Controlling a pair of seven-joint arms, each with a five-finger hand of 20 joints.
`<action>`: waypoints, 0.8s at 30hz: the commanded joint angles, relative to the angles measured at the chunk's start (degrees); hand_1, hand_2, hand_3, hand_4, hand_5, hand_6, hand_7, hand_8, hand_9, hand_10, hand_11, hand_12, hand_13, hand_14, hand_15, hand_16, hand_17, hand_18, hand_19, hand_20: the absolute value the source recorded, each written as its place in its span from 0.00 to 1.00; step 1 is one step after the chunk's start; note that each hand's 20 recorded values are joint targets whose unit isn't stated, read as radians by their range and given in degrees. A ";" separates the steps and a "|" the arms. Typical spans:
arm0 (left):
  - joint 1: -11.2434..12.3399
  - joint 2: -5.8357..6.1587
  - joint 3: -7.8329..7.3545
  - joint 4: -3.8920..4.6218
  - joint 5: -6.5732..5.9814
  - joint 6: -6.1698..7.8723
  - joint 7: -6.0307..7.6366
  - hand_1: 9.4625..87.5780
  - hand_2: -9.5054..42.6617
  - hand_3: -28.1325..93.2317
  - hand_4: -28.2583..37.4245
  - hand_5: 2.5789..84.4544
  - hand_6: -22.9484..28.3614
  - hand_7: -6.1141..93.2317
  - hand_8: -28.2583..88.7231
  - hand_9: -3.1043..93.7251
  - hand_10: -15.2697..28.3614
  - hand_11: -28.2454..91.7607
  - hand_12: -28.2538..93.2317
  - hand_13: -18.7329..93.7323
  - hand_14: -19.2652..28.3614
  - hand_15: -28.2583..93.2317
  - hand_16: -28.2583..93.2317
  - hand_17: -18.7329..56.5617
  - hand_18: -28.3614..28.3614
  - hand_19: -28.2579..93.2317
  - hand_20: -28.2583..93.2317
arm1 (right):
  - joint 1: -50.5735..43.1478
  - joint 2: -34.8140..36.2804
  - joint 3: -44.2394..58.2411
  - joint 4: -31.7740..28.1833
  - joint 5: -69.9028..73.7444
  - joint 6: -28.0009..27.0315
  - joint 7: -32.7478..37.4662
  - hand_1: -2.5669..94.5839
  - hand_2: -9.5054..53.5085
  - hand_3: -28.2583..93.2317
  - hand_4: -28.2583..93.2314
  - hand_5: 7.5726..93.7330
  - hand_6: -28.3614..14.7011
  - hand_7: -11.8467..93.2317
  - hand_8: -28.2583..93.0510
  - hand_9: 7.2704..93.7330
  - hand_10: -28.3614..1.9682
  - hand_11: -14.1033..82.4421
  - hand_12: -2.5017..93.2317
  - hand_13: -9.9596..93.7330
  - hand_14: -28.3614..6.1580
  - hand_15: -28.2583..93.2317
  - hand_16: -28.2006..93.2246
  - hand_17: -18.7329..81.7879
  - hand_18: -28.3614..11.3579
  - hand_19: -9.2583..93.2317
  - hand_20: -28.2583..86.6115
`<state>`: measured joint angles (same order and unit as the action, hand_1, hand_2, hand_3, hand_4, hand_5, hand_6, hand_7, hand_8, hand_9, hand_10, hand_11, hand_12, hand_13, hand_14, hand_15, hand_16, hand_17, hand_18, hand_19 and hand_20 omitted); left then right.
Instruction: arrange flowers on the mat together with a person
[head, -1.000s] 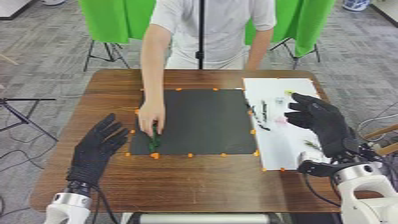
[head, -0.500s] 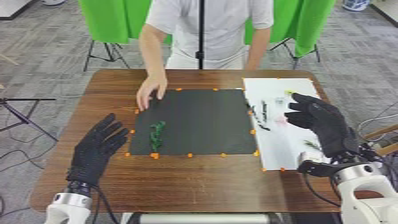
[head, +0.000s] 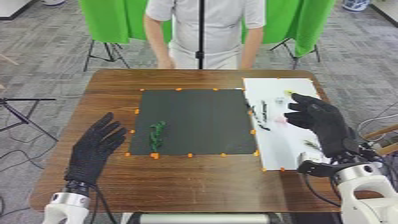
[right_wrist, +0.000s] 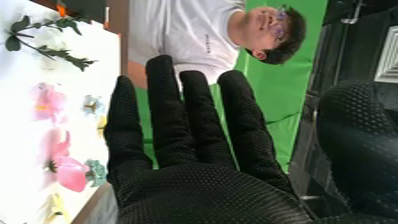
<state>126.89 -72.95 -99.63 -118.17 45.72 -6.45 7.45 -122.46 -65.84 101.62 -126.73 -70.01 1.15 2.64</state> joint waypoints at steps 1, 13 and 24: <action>0.15 0.23 -0.11 0.57 0.25 -0.36 -0.23 0.22 0.22 0.82 0.05 0.35 0.50 0.27 0.16 0.31 0.63 0.42 0.38 0.39 0.71 0.48 0.24 0.14 0.89 0.61 0.32 | 0.65 2.25 -0.79 0.05 -11.59 2.78 -1.74 0.29 0.03 0.93 0.02 0.36 0.56 0.35 0.12 0.39 0.49 0.36 0.25 0.48 0.50 0.54 0.38 0.29 0.17 0.59 0.47; 0.53 1.28 -0.33 0.33 -0.08 0.05 0.79 0.22 0.22 0.82 0.06 0.35 0.50 0.27 0.16 0.31 0.63 0.42 0.38 0.39 0.71 0.48 0.24 0.14 0.89 0.61 0.32 | -6.38 12.21 10.17 -5.12 -49.52 0.33 17.36 0.39 0.00 0.82 0.00 0.44 0.54 0.52 0.10 0.47 0.47 0.65 0.33 0.58 0.52 0.81 0.38 0.40 0.22 0.80 0.55; 0.85 1.23 -0.51 0.29 -0.02 -0.33 0.86 0.22 0.22 0.82 0.06 0.35 0.50 0.27 0.16 0.31 0.63 0.42 0.38 0.39 0.71 0.48 0.24 0.14 0.89 0.61 0.32 | -5.15 13.47 10.83 -5.67 -55.62 -19.49 31.89 0.34 0.00 0.66 0.00 0.44 0.45 0.49 0.12 0.41 0.36 0.74 0.44 0.54 0.43 0.86 0.40 0.40 0.18 0.84 0.56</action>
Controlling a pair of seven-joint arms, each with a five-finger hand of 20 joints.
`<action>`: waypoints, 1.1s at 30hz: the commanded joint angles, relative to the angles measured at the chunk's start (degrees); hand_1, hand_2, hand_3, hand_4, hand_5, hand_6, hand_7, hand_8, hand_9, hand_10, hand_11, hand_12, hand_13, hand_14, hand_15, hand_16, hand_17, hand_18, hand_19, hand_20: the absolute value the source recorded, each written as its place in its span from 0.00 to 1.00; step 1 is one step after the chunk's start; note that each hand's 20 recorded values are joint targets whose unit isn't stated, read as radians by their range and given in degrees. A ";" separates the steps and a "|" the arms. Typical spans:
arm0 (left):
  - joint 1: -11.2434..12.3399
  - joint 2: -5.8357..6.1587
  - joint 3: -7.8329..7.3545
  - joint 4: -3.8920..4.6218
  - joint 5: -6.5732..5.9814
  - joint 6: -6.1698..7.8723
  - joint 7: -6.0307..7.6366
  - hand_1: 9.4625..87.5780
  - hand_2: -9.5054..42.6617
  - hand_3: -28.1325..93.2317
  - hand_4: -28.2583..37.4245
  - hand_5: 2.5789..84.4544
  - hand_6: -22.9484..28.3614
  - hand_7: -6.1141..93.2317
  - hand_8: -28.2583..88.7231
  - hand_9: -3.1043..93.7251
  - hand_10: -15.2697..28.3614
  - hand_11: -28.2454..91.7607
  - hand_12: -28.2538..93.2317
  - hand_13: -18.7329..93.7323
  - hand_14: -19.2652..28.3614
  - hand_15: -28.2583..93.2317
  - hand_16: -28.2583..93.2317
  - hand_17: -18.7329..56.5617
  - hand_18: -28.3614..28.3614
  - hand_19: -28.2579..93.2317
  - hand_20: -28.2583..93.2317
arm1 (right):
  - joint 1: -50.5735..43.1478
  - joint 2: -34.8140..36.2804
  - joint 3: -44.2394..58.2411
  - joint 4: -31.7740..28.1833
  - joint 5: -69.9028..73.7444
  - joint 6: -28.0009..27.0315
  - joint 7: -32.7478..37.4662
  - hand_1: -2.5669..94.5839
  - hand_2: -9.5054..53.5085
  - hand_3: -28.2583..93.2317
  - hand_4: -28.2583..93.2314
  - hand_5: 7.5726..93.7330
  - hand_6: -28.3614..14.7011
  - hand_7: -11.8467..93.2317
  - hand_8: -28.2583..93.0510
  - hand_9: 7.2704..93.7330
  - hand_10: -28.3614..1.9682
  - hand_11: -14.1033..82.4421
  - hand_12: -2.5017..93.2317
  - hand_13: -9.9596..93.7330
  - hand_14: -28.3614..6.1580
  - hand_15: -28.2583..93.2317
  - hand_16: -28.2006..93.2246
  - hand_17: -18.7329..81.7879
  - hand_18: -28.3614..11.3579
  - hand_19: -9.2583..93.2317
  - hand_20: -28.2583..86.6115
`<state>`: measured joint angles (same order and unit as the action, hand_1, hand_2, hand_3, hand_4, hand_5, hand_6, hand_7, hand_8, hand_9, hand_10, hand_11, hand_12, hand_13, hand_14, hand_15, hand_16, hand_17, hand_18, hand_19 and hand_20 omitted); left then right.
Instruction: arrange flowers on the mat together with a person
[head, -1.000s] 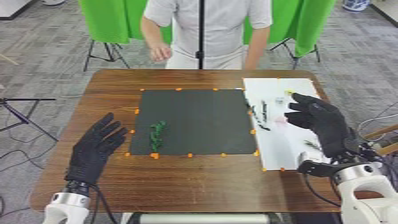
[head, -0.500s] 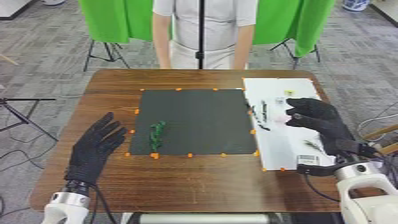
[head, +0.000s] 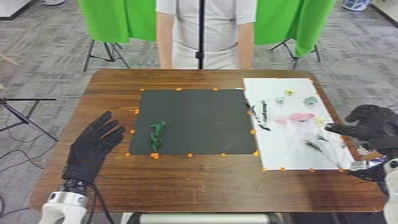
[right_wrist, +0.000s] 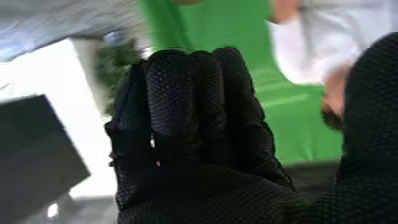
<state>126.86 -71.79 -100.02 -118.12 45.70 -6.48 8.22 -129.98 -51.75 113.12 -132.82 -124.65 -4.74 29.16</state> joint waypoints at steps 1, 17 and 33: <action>0.82 0.05 -0.11 0.25 -0.03 -0.32 0.01 0.22 0.22 0.82 0.06 0.35 0.50 0.27 0.16 0.31 0.63 0.42 0.38 0.39 0.71 0.48 0.24 0.14 0.89 0.61 0.32 | 2.52 -0.53 -1.25 0.93 -2.05 -13.87 5.92 0.33 0.00 0.66 0.00 0.43 0.45 0.48 0.12 0.40 0.36 0.73 0.44 0.54 0.43 0.86 0.40 0.40 0.18 0.84 0.56; 0.54 -0.31 -0.31 0.60 0.17 -1.78 0.13 0.22 0.21 0.82 0.06 0.35 0.50 0.26 0.16 0.31 0.63 0.42 0.38 0.39 0.71 0.48 0.24 0.14 0.89 0.61 0.32 | 4.33 -0.84 -9.88 6.47 -10.01 -11.37 12.26 0.52 0.00 0.45 0.00 0.53 0.55 0.51 0.11 0.52 0.44 0.74 0.43 0.61 0.45 0.86 0.40 0.43 0.18 0.87 0.56; -0.03 -1.16 -0.62 0.73 0.65 -2.20 -0.86 0.22 0.21 0.82 0.05 0.35 0.50 0.26 0.16 0.31 0.63 0.42 0.38 0.39 0.71 0.48 0.24 0.14 0.89 0.60 0.32 | 6.05 -0.68 -14.33 10.05 -10.73 -7.16 14.20 0.54 0.00 0.51 0.00 0.59 0.61 0.54 0.10 0.60 0.48 0.76 0.45 0.67 0.49 0.87 0.43 0.47 0.17 0.92 0.57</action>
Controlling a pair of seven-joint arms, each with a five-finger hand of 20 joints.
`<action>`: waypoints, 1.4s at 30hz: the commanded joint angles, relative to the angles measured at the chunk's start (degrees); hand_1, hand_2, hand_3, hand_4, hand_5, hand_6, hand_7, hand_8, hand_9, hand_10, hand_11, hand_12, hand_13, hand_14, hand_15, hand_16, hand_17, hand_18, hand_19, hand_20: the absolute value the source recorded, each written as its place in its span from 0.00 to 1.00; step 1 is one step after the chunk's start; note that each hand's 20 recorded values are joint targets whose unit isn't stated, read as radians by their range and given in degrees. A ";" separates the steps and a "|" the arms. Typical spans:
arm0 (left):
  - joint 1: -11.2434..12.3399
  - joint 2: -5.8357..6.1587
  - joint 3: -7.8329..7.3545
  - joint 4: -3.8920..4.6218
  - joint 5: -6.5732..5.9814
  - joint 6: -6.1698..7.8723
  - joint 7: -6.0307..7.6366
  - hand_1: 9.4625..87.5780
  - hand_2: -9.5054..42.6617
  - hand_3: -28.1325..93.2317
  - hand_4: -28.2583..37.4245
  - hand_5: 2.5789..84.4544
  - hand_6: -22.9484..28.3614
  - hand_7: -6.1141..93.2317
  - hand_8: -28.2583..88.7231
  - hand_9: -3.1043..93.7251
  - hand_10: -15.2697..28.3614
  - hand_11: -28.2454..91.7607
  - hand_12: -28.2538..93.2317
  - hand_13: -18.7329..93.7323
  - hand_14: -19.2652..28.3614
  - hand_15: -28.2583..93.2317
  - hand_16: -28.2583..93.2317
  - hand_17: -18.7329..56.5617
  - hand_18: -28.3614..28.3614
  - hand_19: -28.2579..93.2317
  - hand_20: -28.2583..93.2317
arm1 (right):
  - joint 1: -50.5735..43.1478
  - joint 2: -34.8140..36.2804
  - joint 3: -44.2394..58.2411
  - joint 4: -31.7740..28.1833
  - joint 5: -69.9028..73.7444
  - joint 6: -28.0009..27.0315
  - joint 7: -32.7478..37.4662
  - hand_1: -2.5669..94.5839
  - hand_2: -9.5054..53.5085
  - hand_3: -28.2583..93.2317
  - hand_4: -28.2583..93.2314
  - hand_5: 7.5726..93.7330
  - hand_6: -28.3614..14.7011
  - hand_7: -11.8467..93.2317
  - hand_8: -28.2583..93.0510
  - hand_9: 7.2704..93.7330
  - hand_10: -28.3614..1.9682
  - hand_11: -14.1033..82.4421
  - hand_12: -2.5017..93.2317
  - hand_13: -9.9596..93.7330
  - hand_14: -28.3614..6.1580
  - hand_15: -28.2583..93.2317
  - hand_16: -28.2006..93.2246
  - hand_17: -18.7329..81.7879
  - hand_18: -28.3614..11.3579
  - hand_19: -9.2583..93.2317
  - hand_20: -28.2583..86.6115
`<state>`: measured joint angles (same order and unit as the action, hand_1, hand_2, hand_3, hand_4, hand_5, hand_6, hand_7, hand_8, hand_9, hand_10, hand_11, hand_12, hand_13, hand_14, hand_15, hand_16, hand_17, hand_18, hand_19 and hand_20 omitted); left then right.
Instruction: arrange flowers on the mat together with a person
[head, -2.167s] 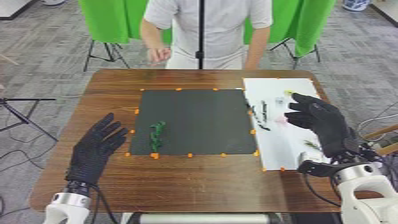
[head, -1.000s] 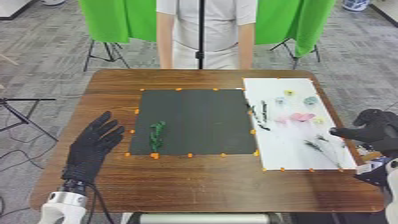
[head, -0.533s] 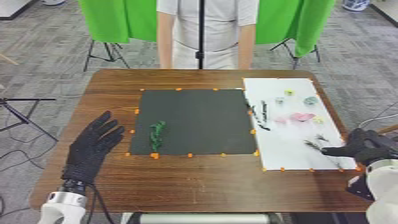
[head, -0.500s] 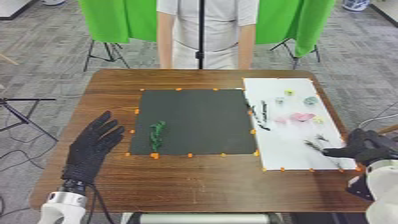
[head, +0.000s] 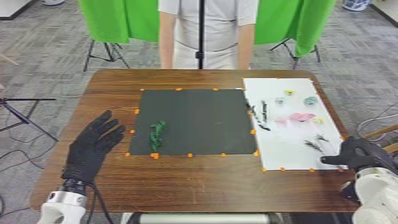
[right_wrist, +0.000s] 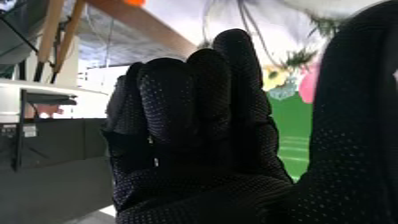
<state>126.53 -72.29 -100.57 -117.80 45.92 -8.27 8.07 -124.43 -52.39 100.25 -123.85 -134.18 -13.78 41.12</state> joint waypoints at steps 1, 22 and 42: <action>0.29 -0.69 -0.14 0.42 0.40 -0.50 -0.78 0.22 0.21 0.82 0.05 0.35 0.50 0.26 0.16 0.31 0.63 0.42 0.38 0.39 0.71 0.48 0.24 0.14 0.89 0.60 0.32 | 0.53 0.05 -1.70 1.23 -1.81 2.63 2.31 0.53 0.00 0.52 0.00 0.59 0.61 0.54 0.10 0.60 0.48 0.77 0.45 0.67 0.49 0.87 0.43 0.47 0.17 0.92 0.57; 0.36 -0.85 0.03 0.40 0.36 -0.33 -1.11 0.22 0.21 0.82 0.06 0.36 0.50 0.26 0.16 0.31 0.63 0.42 0.38 0.39 0.71 0.48 0.24 0.14 0.89 0.61 0.32 | 3.18 0.99 -5.58 3.92 -3.17 3.19 6.91 0.36 0.00 0.78 0.00 0.60 0.62 0.54 0.10 0.61 0.48 0.77 0.46 0.68 0.48 0.88 0.44 0.47 0.16 0.94 0.58; 0.46 -1.35 0.07 0.24 0.77 -0.12 -1.85 0.22 0.23 0.82 0.05 0.36 0.50 0.26 0.16 0.31 0.63 0.42 0.38 0.39 0.71 0.48 0.24 0.14 0.89 0.61 0.32 | 1.17 0.41 -4.49 4.77 2.66 11.90 -1.44 0.53 0.00 0.87 0.00 0.85 0.64 0.52 0.32 0.85 0.59 0.76 0.45 0.82 0.55 0.91 0.49 0.58 0.14 1.00 0.68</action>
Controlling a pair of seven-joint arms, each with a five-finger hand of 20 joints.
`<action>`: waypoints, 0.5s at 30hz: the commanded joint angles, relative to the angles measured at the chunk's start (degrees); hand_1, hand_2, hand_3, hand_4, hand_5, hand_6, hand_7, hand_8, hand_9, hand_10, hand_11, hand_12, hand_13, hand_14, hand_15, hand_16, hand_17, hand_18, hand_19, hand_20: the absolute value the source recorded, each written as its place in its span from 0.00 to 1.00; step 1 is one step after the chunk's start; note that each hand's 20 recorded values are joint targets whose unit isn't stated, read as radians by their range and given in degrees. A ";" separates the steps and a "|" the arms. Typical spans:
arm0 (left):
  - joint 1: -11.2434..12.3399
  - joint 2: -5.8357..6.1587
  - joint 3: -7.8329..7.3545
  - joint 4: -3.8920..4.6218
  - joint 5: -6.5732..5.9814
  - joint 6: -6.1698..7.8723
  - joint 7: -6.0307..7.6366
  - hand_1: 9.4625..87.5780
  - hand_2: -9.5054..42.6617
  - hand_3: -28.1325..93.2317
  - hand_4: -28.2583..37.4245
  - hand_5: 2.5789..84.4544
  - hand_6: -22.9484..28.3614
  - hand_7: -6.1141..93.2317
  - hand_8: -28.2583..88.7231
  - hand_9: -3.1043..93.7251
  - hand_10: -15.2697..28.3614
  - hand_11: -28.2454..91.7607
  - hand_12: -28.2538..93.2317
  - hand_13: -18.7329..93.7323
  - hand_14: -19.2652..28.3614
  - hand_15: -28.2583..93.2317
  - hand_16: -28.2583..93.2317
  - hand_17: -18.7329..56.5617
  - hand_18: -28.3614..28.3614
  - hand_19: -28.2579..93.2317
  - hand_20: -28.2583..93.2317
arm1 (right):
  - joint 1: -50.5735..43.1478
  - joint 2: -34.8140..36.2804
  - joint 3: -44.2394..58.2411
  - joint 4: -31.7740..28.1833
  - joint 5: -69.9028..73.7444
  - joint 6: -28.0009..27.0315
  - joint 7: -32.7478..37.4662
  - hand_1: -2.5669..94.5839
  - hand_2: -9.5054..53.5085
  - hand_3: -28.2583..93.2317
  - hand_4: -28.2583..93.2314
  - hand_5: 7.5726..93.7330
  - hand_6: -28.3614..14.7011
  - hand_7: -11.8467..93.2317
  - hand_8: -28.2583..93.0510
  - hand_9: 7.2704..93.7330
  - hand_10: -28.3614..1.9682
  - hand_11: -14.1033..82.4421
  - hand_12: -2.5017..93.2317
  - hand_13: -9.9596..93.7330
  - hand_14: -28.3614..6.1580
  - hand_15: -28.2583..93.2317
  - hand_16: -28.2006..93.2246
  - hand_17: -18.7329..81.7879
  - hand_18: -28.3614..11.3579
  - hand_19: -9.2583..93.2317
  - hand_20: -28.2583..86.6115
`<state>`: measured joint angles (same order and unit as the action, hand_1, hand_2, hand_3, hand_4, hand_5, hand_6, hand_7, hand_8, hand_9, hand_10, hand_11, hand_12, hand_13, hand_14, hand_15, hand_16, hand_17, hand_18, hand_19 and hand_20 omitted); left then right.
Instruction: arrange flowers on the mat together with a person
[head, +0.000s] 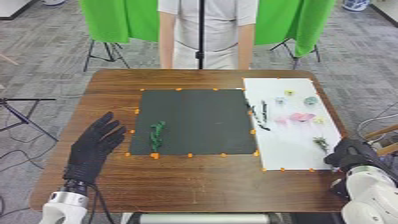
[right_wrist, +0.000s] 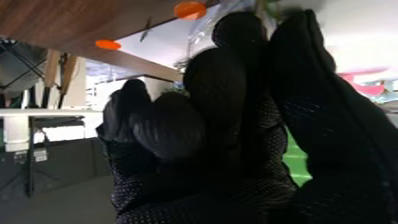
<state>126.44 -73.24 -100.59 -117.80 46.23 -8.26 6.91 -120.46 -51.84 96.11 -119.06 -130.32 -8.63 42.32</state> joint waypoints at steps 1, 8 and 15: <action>0.51 -0.41 0.03 0.29 0.47 -0.28 -0.73 0.22 0.23 0.82 0.05 0.36 0.50 0.26 0.16 0.31 0.63 0.42 0.38 0.39 0.71 0.48 0.24 0.14 0.89 0.61 0.32 | -2.67 0.15 -0.40 -0.55 -1.68 7.96 -2.74 0.52 0.00 0.88 0.00 0.84 0.64 0.53 0.32 0.85 0.59 0.77 0.45 0.83 0.54 0.91 0.49 0.59 0.14 1.00 0.70; 0.74 -0.23 0.03 0.16 0.57 -0.28 -0.66 0.22 0.23 0.82 0.05 0.36 0.50 0.26 0.16 0.31 0.63 0.42 0.38 0.39 0.71 0.48 0.24 0.14 0.89 0.61 0.32 | 1.16 1.82 -2.04 -4.34 -5.32 15.39 -4.63 0.49 0.00 0.91 0.06 0.84 0.61 0.59 0.32 0.89 0.60 0.81 0.44 0.86 0.56 0.93 0.49 0.63 0.15 1.00 0.76; 1.59 -0.19 -0.19 -0.30 0.63 0.28 -0.02 0.22 0.23 0.82 0.05 0.36 0.50 0.26 0.16 0.31 0.63 0.42 0.38 0.39 0.71 0.48 0.24 0.14 0.89 0.61 0.32 | 11.31 3.45 -7.65 -7.95 -5.06 15.68 -8.97 0.47 0.00 0.91 0.11 0.84 0.60 0.63 0.33 0.90 0.59 0.84 0.44 0.87 0.55 0.95 0.49 0.64 0.13 1.00 0.80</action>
<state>126.55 -73.24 -100.58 -117.85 46.49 -8.29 6.71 -119.35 -50.52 92.78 -123.11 -135.35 7.23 37.75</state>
